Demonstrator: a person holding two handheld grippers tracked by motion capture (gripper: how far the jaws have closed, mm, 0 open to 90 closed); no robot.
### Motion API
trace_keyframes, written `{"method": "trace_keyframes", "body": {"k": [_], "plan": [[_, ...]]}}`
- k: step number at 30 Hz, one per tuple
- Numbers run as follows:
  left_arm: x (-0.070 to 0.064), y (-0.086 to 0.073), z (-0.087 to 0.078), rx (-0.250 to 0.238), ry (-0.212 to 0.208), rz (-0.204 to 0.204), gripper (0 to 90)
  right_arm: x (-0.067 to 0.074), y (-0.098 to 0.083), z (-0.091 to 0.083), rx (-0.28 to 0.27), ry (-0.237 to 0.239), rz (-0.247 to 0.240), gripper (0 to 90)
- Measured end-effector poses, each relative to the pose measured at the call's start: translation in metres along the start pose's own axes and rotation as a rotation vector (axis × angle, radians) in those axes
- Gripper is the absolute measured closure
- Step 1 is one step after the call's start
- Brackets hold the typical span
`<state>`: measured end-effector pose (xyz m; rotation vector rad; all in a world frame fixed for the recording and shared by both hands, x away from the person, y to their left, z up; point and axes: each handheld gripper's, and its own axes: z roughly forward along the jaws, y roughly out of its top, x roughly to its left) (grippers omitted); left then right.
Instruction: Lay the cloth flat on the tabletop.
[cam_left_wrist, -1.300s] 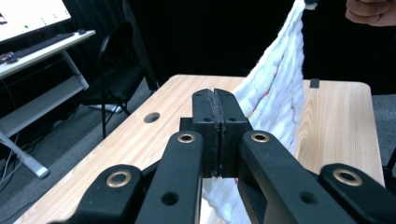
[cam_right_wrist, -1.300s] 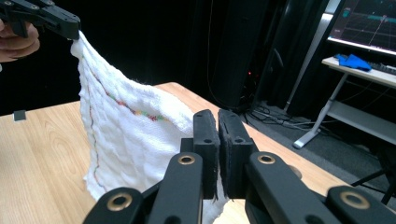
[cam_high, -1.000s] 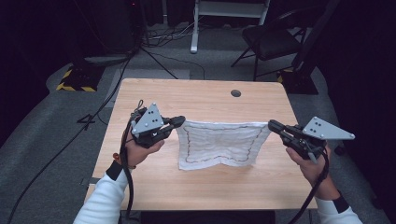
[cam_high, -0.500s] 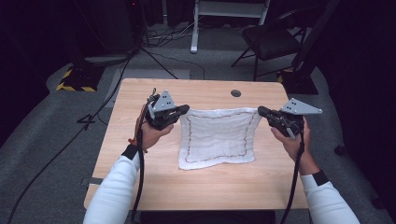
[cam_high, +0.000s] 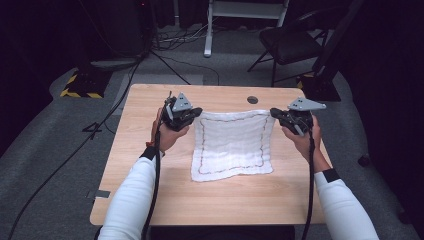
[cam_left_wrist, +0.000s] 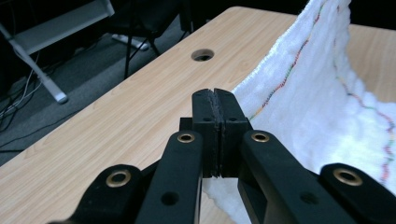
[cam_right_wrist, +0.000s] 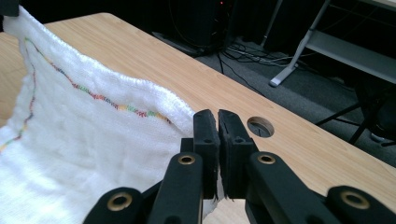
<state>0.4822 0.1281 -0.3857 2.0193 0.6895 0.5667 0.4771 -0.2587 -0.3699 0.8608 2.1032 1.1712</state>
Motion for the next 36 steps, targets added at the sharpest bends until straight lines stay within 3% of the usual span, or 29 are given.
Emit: {"method": "trace_keyframes", "body": {"k": [12,19,23,32,36], "plan": [[0.018,-0.016,0.037,0.066,0.077,-0.046,88.3,-0.010,-0.006,0.048,0.089,-0.027,0.012,87.2],[0.022,-0.021,0.055,0.101,0.099,-0.061,88.1,-0.009,-0.011,0.069,0.136,-0.042,0.003,87.2],[0.026,-0.025,0.064,0.117,0.088,-0.060,88.1,-0.009,-0.017,0.079,0.152,-0.052,0.018,87.2],[0.027,-0.031,0.080,0.173,0.109,-0.057,87.7,-0.011,-0.029,0.099,0.191,-0.072,0.040,86.8],[0.027,-0.034,0.084,0.172,0.132,-0.081,80.2,-0.010,-0.033,0.105,0.200,-0.094,0.056,78.0]]}}
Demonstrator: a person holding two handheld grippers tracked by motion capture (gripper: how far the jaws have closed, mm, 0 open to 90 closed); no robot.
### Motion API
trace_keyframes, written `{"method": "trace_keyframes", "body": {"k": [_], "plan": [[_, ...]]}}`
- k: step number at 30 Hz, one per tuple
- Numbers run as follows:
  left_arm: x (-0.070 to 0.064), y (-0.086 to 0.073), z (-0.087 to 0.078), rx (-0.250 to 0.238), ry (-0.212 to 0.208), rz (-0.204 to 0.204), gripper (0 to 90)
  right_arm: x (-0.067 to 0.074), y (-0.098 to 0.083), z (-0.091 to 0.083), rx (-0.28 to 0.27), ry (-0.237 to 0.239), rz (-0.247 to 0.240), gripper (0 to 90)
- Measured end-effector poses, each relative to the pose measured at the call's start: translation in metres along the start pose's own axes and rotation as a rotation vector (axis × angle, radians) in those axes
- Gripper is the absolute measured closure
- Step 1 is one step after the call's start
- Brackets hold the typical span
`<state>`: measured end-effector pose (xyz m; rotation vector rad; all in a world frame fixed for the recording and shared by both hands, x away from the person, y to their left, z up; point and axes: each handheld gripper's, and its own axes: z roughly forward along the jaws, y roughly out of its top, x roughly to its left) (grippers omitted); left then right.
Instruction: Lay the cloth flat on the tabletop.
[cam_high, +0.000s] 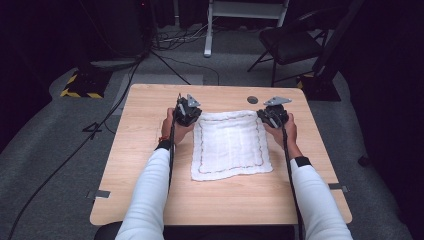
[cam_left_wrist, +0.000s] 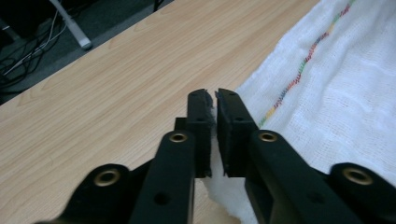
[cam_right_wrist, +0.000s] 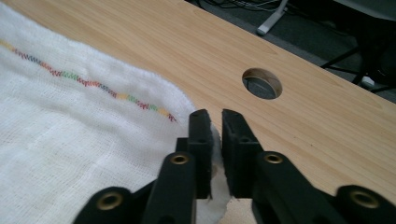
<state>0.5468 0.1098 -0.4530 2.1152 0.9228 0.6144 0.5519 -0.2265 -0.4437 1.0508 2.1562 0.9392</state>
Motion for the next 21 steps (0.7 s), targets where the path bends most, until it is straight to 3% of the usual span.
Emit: {"method": "trace_keyframes", "body": {"k": [8,12,18,21], "plan": [[-0.002,0.000,-0.005,-0.003,0.002,-0.004,72.1,0.001,0.001,-0.003,-0.003,0.002,0.006,70.5],[-0.009,-0.003,-0.015,0.002,-0.022,0.036,65.5,0.004,-0.005,-0.010,-0.001,0.022,-0.025,68.0],[-0.031,-0.015,-0.041,-0.015,-0.056,0.107,47.5,0.005,-0.026,-0.033,0.009,0.126,-0.044,62.1],[-0.046,-0.026,-0.055,-0.001,-0.111,0.137,38.4,0.007,-0.039,-0.050,0.012,0.182,-0.081,60.0]]}}
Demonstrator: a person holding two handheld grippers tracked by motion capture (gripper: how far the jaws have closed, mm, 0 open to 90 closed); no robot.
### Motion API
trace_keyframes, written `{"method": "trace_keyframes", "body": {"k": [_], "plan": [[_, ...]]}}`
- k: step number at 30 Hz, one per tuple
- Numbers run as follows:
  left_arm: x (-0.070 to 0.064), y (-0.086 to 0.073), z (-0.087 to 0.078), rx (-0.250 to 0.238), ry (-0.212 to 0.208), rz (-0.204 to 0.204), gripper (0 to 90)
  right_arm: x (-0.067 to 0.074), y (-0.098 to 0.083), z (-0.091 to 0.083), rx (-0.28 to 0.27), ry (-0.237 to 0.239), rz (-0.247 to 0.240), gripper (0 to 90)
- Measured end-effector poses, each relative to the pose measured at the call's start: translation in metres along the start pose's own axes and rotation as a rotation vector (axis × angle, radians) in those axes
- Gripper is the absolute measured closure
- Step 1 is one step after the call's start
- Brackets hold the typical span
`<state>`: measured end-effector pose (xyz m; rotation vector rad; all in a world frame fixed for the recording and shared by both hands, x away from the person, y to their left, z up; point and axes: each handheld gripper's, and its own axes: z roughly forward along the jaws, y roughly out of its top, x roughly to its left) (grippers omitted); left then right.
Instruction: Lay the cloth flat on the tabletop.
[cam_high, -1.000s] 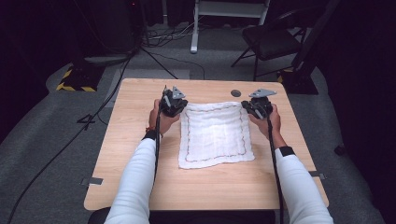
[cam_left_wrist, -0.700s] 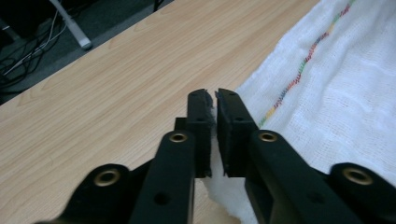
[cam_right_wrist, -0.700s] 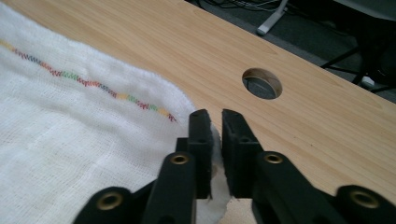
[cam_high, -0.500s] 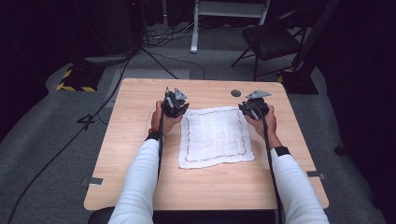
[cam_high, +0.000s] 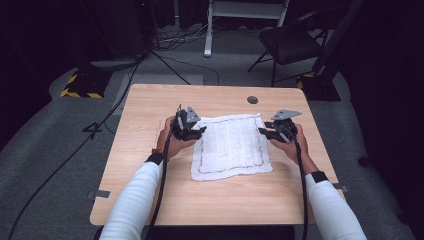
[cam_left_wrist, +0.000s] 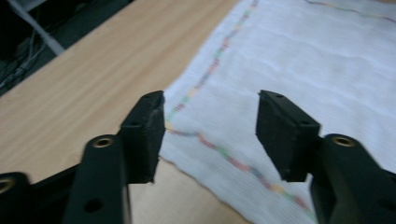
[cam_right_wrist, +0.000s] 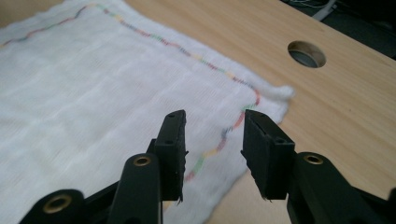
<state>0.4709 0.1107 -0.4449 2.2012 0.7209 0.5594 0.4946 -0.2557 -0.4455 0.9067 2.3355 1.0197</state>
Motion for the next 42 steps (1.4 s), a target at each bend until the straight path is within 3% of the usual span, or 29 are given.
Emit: {"method": "trace_keyframes", "body": {"k": [3,7,10,15,17,19,23,31,37,42], "plan": [[-0.019,-0.012,-0.012,0.017,-0.063,0.029,33.9,0.003,-0.013,-0.019,-0.006,0.066,-0.006,58.2],[-0.035,-0.029,-0.027,0.017,-0.141,0.004,27.6,0.013,-0.032,-0.041,-0.007,0.137,-0.036,56.9],[-0.044,-0.040,-0.036,0.018,-0.185,-0.011,26.3,0.025,-0.044,-0.051,0.014,0.159,-0.068,56.0],[-0.059,-0.057,-0.039,0.071,-0.222,-0.002,26.5,0.042,-0.061,-0.054,0.044,0.202,-0.099,54.5],[-0.065,-0.061,-0.039,0.102,-0.220,0.026,26.5,0.045,-0.067,-0.053,0.045,0.219,-0.091,54.0],[-0.068,-0.063,-0.039,0.104,-0.250,0.022,28.1,0.047,-0.072,-0.050,0.061,0.232,-0.084,52.5],[-0.072,-0.067,-0.039,0.116,-0.261,0.034,32.9,0.048,-0.079,-0.048,0.082,0.255,-0.092,50.5],[-0.069,-0.072,-0.033,0.136,-0.311,0.015,42.1,0.047,-0.083,-0.042,0.115,0.248,-0.098,54.0],[-0.067,-0.073,-0.031,0.134,-0.314,0.015,47.7,0.045,-0.085,-0.040,0.112,0.248,-0.076,67.0],[-0.063,-0.074,-0.031,0.130,-0.300,0.022,60.2,0.045,-0.086,-0.041,0.109,0.249,-0.078,81.5]]}}
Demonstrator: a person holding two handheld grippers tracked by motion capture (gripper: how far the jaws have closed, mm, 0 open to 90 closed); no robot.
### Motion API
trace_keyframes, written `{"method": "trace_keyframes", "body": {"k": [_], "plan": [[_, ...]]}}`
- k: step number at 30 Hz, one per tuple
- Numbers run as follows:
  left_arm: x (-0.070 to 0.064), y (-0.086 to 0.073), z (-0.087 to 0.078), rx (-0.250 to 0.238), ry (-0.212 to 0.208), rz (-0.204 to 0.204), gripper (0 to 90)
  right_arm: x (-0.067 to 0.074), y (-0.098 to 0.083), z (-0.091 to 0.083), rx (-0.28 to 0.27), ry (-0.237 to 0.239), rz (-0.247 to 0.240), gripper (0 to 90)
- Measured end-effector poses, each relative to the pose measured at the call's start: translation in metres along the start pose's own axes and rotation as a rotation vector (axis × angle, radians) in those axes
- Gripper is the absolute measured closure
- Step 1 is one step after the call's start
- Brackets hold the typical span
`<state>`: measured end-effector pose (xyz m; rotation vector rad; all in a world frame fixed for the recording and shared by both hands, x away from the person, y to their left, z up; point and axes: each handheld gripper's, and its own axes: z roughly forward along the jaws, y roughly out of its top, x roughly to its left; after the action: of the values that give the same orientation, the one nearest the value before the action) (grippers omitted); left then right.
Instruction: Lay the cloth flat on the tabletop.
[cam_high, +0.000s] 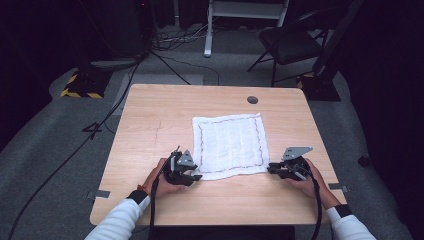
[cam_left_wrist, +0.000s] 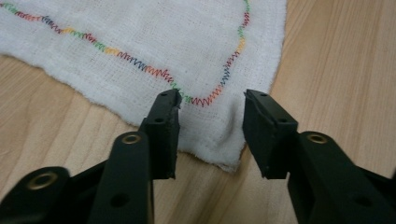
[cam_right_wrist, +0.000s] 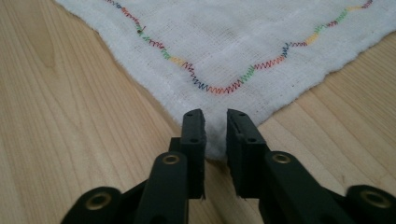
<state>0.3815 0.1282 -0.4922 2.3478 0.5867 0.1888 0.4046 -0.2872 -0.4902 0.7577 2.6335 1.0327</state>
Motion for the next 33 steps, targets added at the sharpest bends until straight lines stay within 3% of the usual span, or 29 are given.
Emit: {"method": "trace_keyframes", "body": {"k": [3,7,18,22,24,25,28,33], "plan": [[0.000,0.000,-0.001,0.004,0.008,0.001,71.3,0.003,0.000,-0.001,0.011,-0.005,-0.010,84.9],[-0.002,-0.001,-0.002,0.007,-0.014,0.010,81.3,0.009,-0.004,-0.006,0.017,0.003,-0.014,85.8],[-0.011,-0.004,-0.008,0.034,-0.038,0.051,84.5,0.032,-0.024,-0.026,0.026,0.001,0.018,88.9],[-0.012,-0.010,-0.014,0.015,-0.041,0.024,78.0,0.038,-0.032,-0.033,0.019,-0.011,0.028,85.2],[-0.011,-0.012,-0.019,0.003,-0.016,0.005,72.4,0.041,-0.032,-0.037,0.000,-0.031,0.029,81.1],[-0.009,-0.013,-0.022,-0.001,0.002,-0.009,65.9,0.041,-0.031,-0.039,-0.020,-0.035,0.028,80.4],[-0.001,-0.015,-0.029,-0.035,0.012,-0.043,57.8,0.042,-0.023,-0.044,-0.082,-0.038,0.031,75.9],[0.015,-0.010,-0.027,-0.057,0.080,-0.117,31.7,0.045,-0.010,-0.035,-0.101,-0.027,0.006,67.1]]}}
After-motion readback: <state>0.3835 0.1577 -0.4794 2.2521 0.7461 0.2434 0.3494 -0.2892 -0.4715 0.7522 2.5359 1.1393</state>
